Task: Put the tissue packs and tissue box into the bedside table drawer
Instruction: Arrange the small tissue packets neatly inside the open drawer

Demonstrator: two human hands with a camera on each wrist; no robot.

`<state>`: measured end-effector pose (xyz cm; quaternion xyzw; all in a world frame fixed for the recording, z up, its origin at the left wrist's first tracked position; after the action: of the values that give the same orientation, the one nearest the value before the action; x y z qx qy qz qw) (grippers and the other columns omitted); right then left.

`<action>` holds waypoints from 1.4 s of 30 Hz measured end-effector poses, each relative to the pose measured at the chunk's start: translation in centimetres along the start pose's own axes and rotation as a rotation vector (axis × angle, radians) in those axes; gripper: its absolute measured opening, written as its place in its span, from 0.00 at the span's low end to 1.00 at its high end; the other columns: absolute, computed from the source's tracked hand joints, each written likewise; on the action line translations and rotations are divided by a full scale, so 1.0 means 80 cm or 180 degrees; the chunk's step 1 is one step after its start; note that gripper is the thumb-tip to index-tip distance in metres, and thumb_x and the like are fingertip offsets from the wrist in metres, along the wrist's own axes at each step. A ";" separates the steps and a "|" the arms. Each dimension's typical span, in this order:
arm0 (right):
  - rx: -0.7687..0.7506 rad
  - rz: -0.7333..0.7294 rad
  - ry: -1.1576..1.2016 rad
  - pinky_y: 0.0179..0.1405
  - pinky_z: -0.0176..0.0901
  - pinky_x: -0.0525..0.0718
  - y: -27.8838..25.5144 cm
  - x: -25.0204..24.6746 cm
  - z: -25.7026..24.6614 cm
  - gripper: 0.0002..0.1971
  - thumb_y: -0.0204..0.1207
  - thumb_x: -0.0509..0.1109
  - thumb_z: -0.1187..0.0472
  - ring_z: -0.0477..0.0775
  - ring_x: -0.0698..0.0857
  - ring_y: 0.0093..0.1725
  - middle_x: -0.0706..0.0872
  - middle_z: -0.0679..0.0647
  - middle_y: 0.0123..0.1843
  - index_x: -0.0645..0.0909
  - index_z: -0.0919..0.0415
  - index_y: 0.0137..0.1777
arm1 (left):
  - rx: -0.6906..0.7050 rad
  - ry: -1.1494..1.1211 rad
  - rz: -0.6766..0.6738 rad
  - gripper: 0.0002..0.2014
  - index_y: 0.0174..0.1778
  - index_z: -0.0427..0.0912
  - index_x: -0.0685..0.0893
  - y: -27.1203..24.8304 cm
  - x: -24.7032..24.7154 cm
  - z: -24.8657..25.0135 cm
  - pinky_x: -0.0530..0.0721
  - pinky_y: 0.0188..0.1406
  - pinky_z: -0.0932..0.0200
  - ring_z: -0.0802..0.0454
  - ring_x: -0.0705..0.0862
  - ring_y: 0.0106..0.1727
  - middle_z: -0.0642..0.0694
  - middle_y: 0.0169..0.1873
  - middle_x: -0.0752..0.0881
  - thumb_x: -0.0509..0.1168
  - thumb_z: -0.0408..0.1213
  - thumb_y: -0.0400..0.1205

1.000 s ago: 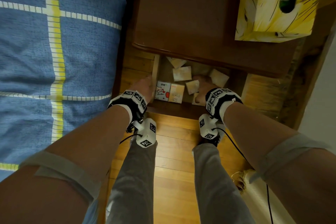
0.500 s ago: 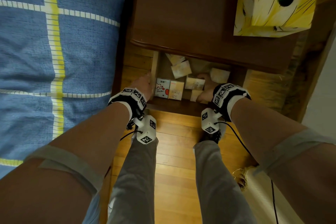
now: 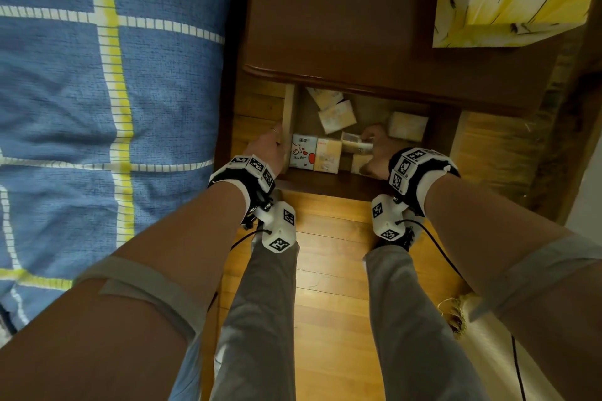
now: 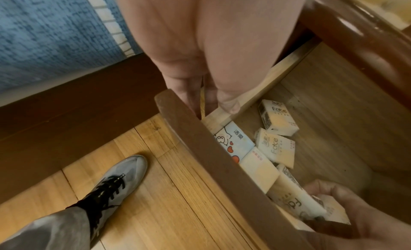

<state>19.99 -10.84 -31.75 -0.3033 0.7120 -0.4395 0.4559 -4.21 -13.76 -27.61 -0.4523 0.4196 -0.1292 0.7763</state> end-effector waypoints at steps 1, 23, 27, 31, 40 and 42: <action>-0.0022 0.0060 0.0050 0.21 0.37 0.66 -0.001 0.002 0.001 0.29 0.73 0.77 0.62 0.48 0.75 0.30 0.76 0.50 0.39 0.67 0.48 0.69 | -0.0004 -0.0037 -0.0029 0.25 0.81 0.53 0.62 0.001 0.001 -0.001 0.81 0.56 0.51 0.39 0.82 0.64 0.41 0.70 0.80 0.57 0.40 0.87; 0.0577 0.0394 0.0394 0.47 0.50 0.84 -0.015 -0.002 0.009 0.46 0.69 0.76 0.60 0.67 0.84 0.59 0.82 0.62 0.61 0.51 0.61 0.81 | 0.0127 0.0185 -0.0068 0.23 0.79 0.44 0.65 -0.006 -0.005 0.008 0.82 0.63 0.44 0.37 0.82 0.64 0.37 0.67 0.81 0.57 0.34 0.87; 0.0161 0.0402 0.0878 0.52 0.44 0.83 -0.027 -0.010 -0.002 0.31 0.67 0.76 0.59 0.56 0.84 0.59 0.84 0.53 0.65 0.75 0.49 0.72 | 0.0042 0.0218 -0.0126 0.23 0.78 0.41 0.66 -0.011 -0.008 0.014 0.82 0.65 0.42 0.37 0.82 0.66 0.36 0.68 0.80 0.60 0.31 0.85; -0.0268 0.0279 0.1176 0.49 0.38 0.79 -0.027 -0.004 -0.048 0.22 0.71 0.77 0.64 0.49 0.82 0.54 0.85 0.50 0.60 0.83 0.51 0.65 | 0.0069 0.0187 -0.0160 0.23 0.78 0.42 0.67 -0.012 -0.011 0.013 0.81 0.66 0.42 0.37 0.81 0.66 0.36 0.69 0.79 0.59 0.32 0.86; -0.0330 0.0004 0.0176 0.56 0.45 0.83 -0.012 0.045 -0.098 0.19 0.71 0.76 0.43 0.53 0.84 0.52 0.87 0.51 0.50 0.87 0.57 0.52 | 0.0198 -0.0020 -0.0083 0.23 0.81 0.46 0.64 -0.016 -0.020 0.013 0.81 0.53 0.51 0.38 0.83 0.61 0.37 0.64 0.82 0.54 0.35 0.88; -0.0343 -0.0068 0.0126 0.57 0.46 0.84 -0.013 0.047 -0.093 0.17 0.72 0.75 0.43 0.53 0.86 0.53 0.89 0.51 0.51 0.90 0.55 0.52 | 0.0163 -0.0053 -0.0089 0.24 0.82 0.49 0.62 -0.015 -0.019 0.011 0.82 0.51 0.51 0.38 0.84 0.60 0.37 0.64 0.83 0.54 0.36 0.88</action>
<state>11.70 -11.79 -30.76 -0.3262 0.7402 -0.4114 0.4200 -4.25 -13.02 -25.60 -0.4392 0.4033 -0.1470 0.7892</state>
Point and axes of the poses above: each hand's wrist, its own y-axis towards the middle knuckle, its own x-axis out of the palm, z = x × y, the point moved 5 cm from there along y, towards the middle knuckle
